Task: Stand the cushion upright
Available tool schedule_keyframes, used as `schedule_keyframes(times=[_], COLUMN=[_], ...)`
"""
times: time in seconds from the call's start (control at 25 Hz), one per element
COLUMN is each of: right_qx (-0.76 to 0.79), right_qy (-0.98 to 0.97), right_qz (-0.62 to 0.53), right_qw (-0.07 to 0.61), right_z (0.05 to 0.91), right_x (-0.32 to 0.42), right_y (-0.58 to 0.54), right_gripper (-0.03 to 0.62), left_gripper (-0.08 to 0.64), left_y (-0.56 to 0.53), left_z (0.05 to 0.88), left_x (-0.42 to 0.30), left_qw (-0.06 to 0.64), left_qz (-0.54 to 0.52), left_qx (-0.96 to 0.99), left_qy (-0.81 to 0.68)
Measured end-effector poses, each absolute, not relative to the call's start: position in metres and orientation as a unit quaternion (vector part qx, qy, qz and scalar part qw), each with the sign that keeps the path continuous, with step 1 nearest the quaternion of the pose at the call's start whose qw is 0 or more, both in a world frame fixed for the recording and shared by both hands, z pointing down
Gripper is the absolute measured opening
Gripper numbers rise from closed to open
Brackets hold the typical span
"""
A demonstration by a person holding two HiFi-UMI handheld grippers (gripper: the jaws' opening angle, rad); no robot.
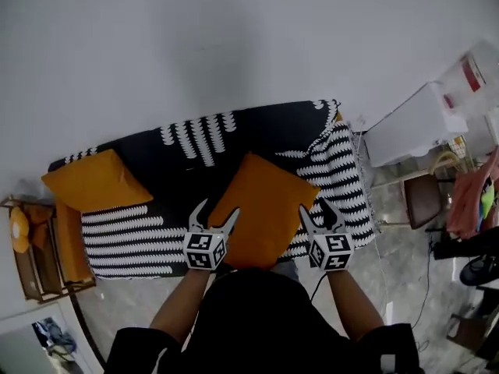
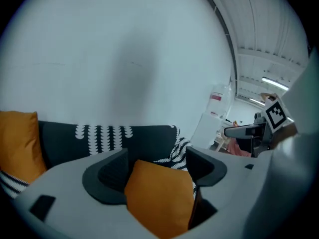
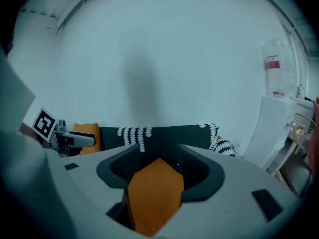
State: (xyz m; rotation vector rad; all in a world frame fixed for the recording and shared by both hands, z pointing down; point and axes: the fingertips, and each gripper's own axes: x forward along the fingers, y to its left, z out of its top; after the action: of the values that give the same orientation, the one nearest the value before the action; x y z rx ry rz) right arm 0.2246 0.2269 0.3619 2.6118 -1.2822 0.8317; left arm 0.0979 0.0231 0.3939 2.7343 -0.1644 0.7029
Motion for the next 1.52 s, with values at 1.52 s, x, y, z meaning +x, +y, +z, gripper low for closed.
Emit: schedule_keyframes(times=[1.52], right_qx=[0.582], right_qy=[-0.585], right_qz=[0.416], right_qw=[0.382], right_z=[0.7], right_x=[0.333], right_y=[0.107], right_gripper=[0.339], left_gripper=[0.393], left_y=[0.09], left_z=[0.688], left_x=[-0.097], left_qw=[0.471], left_qz=[0.279], left_qx=[0.679], left_qy=[-0.489])
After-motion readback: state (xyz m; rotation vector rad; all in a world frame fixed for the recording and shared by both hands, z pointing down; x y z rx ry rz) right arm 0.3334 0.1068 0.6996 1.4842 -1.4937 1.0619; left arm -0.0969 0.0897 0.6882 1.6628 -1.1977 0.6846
